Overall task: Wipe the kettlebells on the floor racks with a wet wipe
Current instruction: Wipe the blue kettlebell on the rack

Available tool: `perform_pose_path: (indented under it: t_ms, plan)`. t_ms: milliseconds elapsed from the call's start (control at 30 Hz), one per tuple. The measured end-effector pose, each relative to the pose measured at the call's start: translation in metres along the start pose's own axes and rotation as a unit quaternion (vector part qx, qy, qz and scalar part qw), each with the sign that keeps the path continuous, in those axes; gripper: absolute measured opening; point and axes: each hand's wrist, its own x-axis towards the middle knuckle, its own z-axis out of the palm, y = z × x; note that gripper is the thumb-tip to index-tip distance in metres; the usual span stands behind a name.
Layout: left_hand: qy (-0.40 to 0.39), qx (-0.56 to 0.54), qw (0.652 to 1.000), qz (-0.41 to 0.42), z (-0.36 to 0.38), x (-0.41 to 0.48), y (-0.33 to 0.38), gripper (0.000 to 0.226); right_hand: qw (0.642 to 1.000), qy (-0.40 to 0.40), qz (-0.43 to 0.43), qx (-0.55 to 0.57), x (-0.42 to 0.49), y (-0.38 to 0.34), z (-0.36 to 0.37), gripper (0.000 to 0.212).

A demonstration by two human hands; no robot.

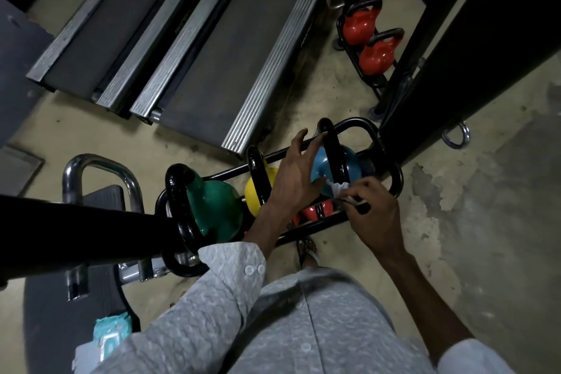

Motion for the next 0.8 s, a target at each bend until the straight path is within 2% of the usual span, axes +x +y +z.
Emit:
perform_pose_path:
  t_ms: [100, 200, 300, 600, 800]
  plan:
    - [-0.012, -0.017, 1.000, -0.007, -0.003, 0.001, 0.001, 0.101, 0.996, 0.026, 0.050, 0.068, -0.005, 0.009, 0.003, 0.013]
    - [-0.030, -0.028, 0.999, -0.016, -0.006, 0.001, 0.002, 0.111, 0.974, 0.050, 0.155, 0.155, -0.009, 0.013, 0.005, 0.017]
    - [-0.032, -0.031, 0.999, -0.026, -0.006, 0.001, 0.006, 0.117, 0.958, 0.050, 0.201, 0.197, -0.009, 0.015, 0.006, 0.016]
    - [-0.027, -0.033, 0.999, -0.032, -0.004, -0.002, 0.010, 0.117, 0.957, 0.056, 0.202, 0.202, -0.006, 0.013, 0.003, 0.016]
    - [0.005, -0.044, 0.999, -0.018, -0.006, -0.018, 0.008, 0.106, 0.969, 0.076, 0.159, 0.175, -0.001, -0.008, -0.001, 0.014]
